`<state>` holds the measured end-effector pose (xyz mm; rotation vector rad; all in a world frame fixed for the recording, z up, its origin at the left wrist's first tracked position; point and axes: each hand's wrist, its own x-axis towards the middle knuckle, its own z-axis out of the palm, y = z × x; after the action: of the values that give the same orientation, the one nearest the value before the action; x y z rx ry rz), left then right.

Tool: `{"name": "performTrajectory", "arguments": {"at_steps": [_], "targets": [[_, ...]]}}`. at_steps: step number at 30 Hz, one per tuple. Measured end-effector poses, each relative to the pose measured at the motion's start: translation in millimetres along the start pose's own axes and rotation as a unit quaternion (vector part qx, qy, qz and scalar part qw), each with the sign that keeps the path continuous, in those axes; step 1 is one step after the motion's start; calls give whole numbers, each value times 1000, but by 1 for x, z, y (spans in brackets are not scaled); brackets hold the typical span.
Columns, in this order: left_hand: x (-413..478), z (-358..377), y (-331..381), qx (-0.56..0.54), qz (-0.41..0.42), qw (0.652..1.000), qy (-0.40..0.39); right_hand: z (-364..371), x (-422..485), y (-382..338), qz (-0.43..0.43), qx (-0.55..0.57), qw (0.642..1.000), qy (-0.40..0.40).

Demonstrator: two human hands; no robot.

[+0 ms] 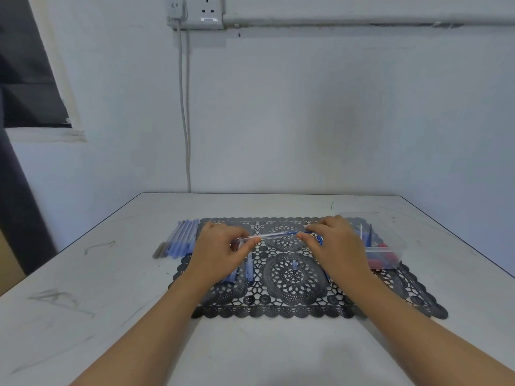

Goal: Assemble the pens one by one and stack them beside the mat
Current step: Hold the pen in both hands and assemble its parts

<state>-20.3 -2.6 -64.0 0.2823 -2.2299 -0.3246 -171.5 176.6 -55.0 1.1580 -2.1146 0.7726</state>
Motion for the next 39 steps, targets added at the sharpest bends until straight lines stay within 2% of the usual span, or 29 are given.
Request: {"name": "performTrajectory", "arguments": {"at_steps": [8,17,23,32,39], "targets": [[-2,2,4,-3,4,1000,-19,3,-4,-11,-89,80,991,55],[-3,3,10,-16,5,1000,-14,-2,-8,-17,-155,156,974,51],[-3,2,11,-18,4,1000,-13,0,-8,-18,-146,184,970,58],[-3,1,11,-5,11,1000,-11,3,-8,-20,-85,252,962,55],[-3,0,10,-5,3,1000,-22,0,-8,-22,-21,277,961,11]]}}
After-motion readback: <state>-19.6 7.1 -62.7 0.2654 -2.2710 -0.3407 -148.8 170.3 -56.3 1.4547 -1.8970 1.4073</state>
